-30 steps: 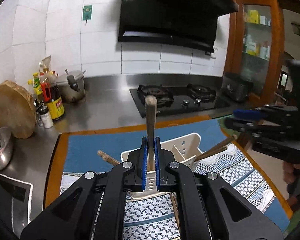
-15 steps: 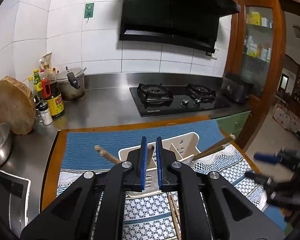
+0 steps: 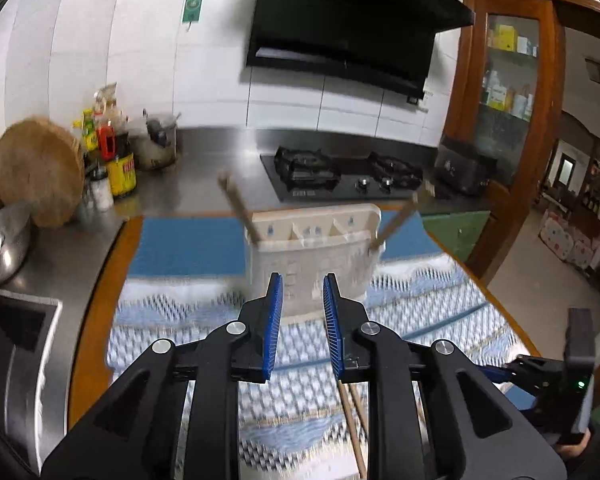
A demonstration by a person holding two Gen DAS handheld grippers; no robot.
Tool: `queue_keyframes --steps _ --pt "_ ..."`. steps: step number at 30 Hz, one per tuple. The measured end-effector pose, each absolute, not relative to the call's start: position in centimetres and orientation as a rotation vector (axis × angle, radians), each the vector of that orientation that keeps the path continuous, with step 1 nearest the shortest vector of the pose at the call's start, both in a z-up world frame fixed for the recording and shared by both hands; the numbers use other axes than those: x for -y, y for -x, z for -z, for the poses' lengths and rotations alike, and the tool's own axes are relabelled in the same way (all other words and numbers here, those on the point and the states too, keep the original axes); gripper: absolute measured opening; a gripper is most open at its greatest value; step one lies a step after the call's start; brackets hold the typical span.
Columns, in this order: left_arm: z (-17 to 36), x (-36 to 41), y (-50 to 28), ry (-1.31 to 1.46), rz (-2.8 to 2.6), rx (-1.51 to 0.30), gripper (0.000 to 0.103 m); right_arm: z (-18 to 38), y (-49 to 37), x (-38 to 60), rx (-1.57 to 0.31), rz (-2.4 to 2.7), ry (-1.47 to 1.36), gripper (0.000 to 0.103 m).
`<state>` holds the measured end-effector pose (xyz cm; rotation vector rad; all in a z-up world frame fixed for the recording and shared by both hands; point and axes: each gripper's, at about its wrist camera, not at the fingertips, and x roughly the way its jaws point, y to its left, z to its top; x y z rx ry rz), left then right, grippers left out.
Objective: Organize utensils
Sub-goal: 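Open both tools and move them back down to the loose chopsticks, then close the right tool on a chopstick while the left tool grasps another chopstick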
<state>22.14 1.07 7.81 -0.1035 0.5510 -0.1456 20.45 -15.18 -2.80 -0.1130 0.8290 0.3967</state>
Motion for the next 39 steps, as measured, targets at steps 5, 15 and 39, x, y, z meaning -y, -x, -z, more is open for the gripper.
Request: queue_keyframes --steps 5,15,39 --pt "-4.2 -1.1 -20.2 0.109 0.131 -0.607 0.021 6.0 -20.1 14.6 -0.891 -0.395 0.08 0.036" --pt "2.3 0.4 -19.0 0.142 0.172 -0.744 0.021 8.9 -20.4 14.3 -0.944 -0.356 0.099 0.025" --pt "9.2 5.9 -21.0 0.11 0.204 -0.907 0.02 8.8 -20.1 15.8 -0.931 -0.343 0.086 0.008"
